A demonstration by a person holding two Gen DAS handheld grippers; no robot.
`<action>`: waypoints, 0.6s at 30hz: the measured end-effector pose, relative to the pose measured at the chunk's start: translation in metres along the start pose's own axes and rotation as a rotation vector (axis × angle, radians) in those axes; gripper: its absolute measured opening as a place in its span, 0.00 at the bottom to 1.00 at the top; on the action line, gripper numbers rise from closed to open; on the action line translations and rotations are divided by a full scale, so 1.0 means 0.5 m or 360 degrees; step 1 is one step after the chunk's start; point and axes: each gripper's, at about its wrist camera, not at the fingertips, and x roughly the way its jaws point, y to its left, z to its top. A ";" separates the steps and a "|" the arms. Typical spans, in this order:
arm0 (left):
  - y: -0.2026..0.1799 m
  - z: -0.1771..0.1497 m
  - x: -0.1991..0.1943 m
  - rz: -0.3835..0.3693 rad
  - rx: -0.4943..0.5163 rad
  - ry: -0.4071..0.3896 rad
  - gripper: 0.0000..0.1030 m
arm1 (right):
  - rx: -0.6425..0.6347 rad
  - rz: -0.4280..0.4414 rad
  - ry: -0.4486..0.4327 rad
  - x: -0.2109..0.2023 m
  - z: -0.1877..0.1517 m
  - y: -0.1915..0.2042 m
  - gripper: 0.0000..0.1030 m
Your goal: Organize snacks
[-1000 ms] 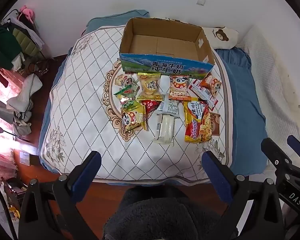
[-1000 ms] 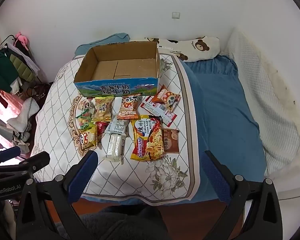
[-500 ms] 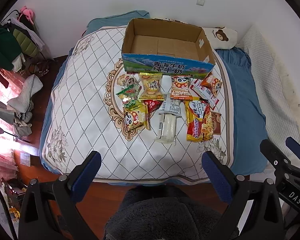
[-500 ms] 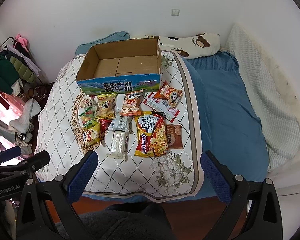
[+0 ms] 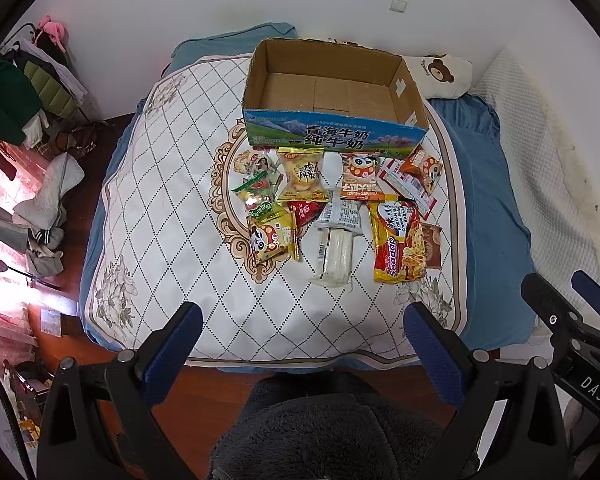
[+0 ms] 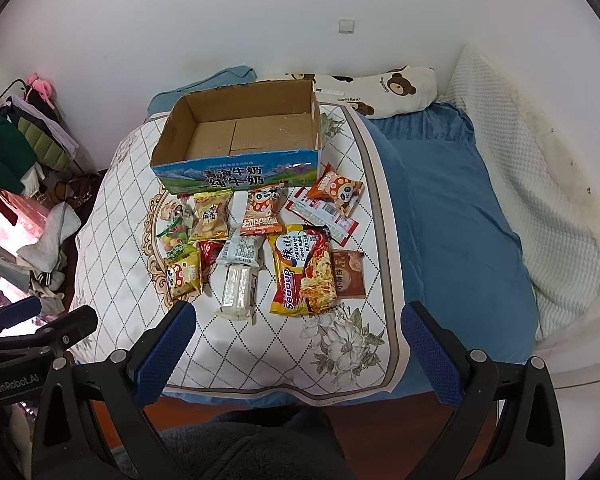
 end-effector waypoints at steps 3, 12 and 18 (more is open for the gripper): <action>0.002 0.001 -0.001 0.0002 -0.0004 -0.0003 1.00 | 0.0002 0.0000 -0.0001 -0.002 0.001 0.000 1.00; -0.001 0.003 0.001 0.0004 0.0001 -0.0002 1.00 | -0.0006 0.0005 -0.0011 -0.008 0.009 0.000 1.00; -0.001 0.002 -0.002 0.0007 0.0003 -0.0005 1.00 | -0.0009 0.0010 -0.0011 -0.009 0.010 0.001 1.00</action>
